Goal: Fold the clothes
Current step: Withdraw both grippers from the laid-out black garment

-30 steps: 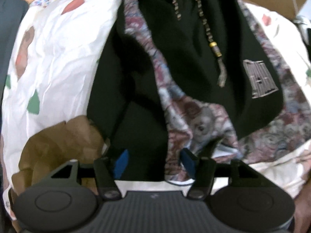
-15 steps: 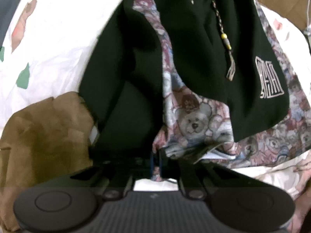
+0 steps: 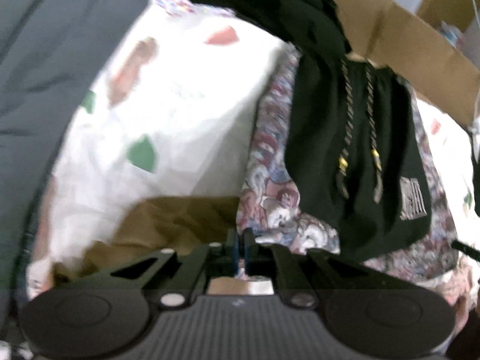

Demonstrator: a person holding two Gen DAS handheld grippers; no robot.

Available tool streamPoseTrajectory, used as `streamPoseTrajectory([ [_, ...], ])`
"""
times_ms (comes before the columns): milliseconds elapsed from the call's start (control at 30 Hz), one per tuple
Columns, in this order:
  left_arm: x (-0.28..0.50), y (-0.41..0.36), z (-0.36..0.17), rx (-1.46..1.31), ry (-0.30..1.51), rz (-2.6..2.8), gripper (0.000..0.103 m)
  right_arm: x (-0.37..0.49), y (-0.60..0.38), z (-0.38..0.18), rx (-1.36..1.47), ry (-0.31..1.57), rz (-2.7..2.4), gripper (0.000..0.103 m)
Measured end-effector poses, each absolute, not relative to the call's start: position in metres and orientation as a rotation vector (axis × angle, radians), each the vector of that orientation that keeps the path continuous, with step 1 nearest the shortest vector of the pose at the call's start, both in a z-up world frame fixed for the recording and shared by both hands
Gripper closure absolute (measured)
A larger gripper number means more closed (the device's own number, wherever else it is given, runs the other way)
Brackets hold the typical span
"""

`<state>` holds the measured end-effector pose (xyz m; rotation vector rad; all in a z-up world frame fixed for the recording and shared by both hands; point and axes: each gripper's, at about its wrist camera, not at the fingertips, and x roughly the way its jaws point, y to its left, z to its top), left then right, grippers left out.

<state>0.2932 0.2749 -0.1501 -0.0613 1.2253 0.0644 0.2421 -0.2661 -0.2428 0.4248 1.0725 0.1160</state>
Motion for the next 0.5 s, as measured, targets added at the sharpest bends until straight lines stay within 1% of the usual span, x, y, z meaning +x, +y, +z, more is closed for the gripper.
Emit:
streamPoseTrajectory([
  [233,0.297,0.305,-0.142,-0.021,1.225,0.124,0.1,0.239,-0.27,-0.245,0.424,1.091,0.1,0.049],
  [300,0.302,0.314,-0.151,0.013,1.23,0.194,0.099,0.238,-0.272,-0.247,0.431,1.097,0.09,0.049],
  [333,0.303,0.317,-0.154,0.027,1.232,0.239,0.095,0.238,-0.273,-0.247,0.433,1.1,0.088,0.049],
  [400,0.306,0.322,-0.159,0.055,1.235,0.329,0.09,0.238,-0.272,-0.249,0.431,1.107,0.088,0.049],
  [433,0.307,0.324,-0.161,0.065,1.235,0.367,0.086,0.238,-0.272,-0.249,0.43,1.109,0.089,0.049],
  [500,0.306,0.322,-0.162,0.038,1.225,0.353,0.08,0.239,-0.27,-0.25,0.432,1.115,0.09,0.049],
])
